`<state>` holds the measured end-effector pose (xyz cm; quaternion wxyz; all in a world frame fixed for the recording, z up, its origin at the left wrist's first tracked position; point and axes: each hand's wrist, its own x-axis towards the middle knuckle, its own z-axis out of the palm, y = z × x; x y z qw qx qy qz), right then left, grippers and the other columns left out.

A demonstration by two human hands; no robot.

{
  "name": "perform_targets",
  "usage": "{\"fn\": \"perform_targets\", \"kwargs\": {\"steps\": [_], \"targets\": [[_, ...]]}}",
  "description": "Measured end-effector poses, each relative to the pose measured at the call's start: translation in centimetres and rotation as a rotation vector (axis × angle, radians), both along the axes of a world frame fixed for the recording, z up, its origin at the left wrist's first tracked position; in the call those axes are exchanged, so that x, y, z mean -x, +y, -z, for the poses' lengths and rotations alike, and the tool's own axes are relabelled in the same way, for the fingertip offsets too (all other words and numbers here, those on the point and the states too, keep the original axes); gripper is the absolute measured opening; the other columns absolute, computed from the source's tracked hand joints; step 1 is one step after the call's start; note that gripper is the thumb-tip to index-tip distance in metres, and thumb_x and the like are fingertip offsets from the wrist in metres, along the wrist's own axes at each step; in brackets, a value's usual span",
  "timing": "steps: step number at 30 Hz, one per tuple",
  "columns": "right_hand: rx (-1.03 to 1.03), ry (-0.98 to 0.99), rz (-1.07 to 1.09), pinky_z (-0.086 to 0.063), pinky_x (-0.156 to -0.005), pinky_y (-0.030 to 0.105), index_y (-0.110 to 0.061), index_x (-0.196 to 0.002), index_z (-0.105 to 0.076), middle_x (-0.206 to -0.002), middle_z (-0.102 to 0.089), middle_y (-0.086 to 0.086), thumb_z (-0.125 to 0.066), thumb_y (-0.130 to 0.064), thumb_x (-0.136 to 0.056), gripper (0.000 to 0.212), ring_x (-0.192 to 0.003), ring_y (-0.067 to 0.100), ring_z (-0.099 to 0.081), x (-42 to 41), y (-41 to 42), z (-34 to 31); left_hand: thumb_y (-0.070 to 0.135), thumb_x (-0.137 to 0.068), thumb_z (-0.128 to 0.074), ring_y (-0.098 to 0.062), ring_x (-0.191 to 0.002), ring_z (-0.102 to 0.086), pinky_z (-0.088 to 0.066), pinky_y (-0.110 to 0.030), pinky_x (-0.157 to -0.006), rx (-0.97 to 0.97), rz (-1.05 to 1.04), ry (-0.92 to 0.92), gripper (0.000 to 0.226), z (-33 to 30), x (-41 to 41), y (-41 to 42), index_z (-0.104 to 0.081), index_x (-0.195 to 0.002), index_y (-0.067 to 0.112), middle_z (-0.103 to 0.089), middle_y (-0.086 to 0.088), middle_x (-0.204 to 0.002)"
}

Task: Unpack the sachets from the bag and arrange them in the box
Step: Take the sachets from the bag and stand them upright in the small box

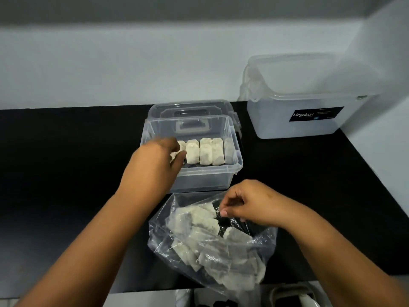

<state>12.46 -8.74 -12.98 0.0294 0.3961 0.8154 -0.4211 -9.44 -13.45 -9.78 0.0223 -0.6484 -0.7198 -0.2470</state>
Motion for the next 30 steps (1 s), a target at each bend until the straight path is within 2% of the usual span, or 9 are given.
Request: {"fn": "perform_targets", "kwargs": {"steps": [2, 3, 6, 11, 15, 18, 22, 26, 30], "targets": [[-0.055, -0.085, 0.025, -0.053, -0.081, 0.024, -0.024, -0.087, -0.075, -0.081, -0.073, -0.011, -0.074, -0.032, -0.082, 0.010, -0.072, -0.004, -0.065, 0.3, -0.4, 2.2, 0.028, -0.091, -0.061, -0.019, -0.074, -0.060, -0.048, -0.030, -0.063, -0.067, 0.026, -0.005, 0.015, 0.8, -0.8, -1.7, -0.066, -0.092, 0.014, -0.063, 0.001, -0.083], [-0.067, -0.109, 0.045, -0.054, -0.082, 0.027, -0.023, -0.086, -0.075, -0.081, -0.072, -0.010, -0.074, -0.031, -0.082, 0.010, -0.076, 0.000, -0.066, 0.5, -0.7, 3.1, 0.027, -0.091, -0.062, -0.018, -0.075, -0.059, -0.045, -0.027, -0.063, -0.091, 0.044, -0.010, 0.013, 1.3, -1.2, -2.4, -0.066, -0.093, 0.014, -0.063, 0.001, -0.084], [-0.110, -0.143, 0.101, -0.051, -0.072, 0.026, -0.020, -0.082, -0.073, -0.069, -0.063, -0.012, -0.075, -0.031, -0.081, 0.011, -0.070, 0.005, -0.060, 1.2, -1.5, 5.2, 0.021, -0.090, -0.064, -0.019, -0.079, -0.058, -0.041, -0.024, -0.067, -0.133, 0.093, 0.014, 0.011, 2.9, -2.0, -3.7, -0.066, -0.095, 0.011, -0.065, -0.001, -0.090], [-0.121, -0.140, 0.186, -0.054, -0.076, 0.032, -0.018, -0.082, -0.067, -0.075, -0.063, -0.010, -0.076, -0.036, -0.078, 0.020, -0.079, 0.013, -0.065, 2.0, -2.4, 7.3, 0.016, -0.089, -0.065, -0.021, -0.083, -0.057, -0.046, -0.031, -0.075, -0.179, 0.227, 0.046, 0.009, 4.5, -2.9, -4.3, -0.066, -0.094, 0.009, -0.064, -0.003, -0.092], [-0.110, -0.120, 0.220, -0.054, -0.072, 0.029, -0.020, -0.077, -0.065, -0.074, -0.068, -0.005, -0.074, -0.028, -0.080, 0.013, -0.074, 0.015, -0.067, 2.4, -2.6, 7.8, 0.021, -0.092, -0.060, -0.020, -0.083, -0.056, -0.048, -0.035, -0.074, -0.091, 0.297, 0.070, 0.012, 5.7, -3.2, -4.1, -0.064, -0.097, 0.011, -0.063, -0.001, -0.093], [-0.119, -0.057, 0.231, -0.045, -0.061, 0.021, -0.024, -0.077, -0.063, -0.069, -0.063, -0.009, -0.073, -0.026, -0.082, 0.011, -0.066, 0.007, -0.061, 1.6, -2.1, 6.7, 0.023, -0.093, -0.056, -0.020, -0.085, -0.056, -0.049, -0.034, -0.075, -0.055, 0.325, 0.058, 0.014, 6.2, -3.4, -4.1, -0.063, -0.097, 0.011, -0.062, 0.000, -0.093], [-0.188, 0.028, 0.306, -0.042, -0.059, 0.015, -0.026, -0.077, -0.062, -0.072, -0.062, -0.010, -0.071, -0.024, -0.083, 0.011, -0.066, 0.002, -0.056, -0.6, -1.4, 4.2, 0.026, -0.093, -0.049, -0.020, -0.083, -0.057, -0.050, -0.033, -0.071, -0.015, 0.347, 0.043, 0.020, 6.6, -4.2, -3.9, -0.064, -0.095, 0.012, -0.063, 0.001, -0.092], [-0.300, 0.024, 0.372, -0.050, -0.062, 0.023, -0.025, -0.080, -0.064, -0.073, -0.063, -0.008, -0.069, -0.024, -0.085, 0.008, -0.068, 0.004, -0.060, -3.2, -1.2, 2.6, 0.020, -0.088, -0.060, -0.018, -0.083, -0.059, -0.050, -0.031, -0.071, 0.091, 0.407, 0.064, 0.009, 8.1, -5.7, -3.5, -0.065, -0.092, 0.014, -0.064, 0.002, -0.090], [-0.317, 0.018, 0.414, -0.050, -0.061, 0.023, -0.027, -0.079, -0.065, -0.075, -0.064, -0.007, -0.069, -0.027, -0.085, 0.007, -0.067, 0.005, -0.060, -5.2, -1.3, 1.9, 0.026, -0.090, -0.057, -0.017, -0.087, -0.059, -0.050, -0.034, -0.076, 0.341, 0.422, -0.071, 0.011, 10.0, -7.6, -2.8, -0.067, -0.090, 0.020, -0.063, 0.003, -0.091]]}}
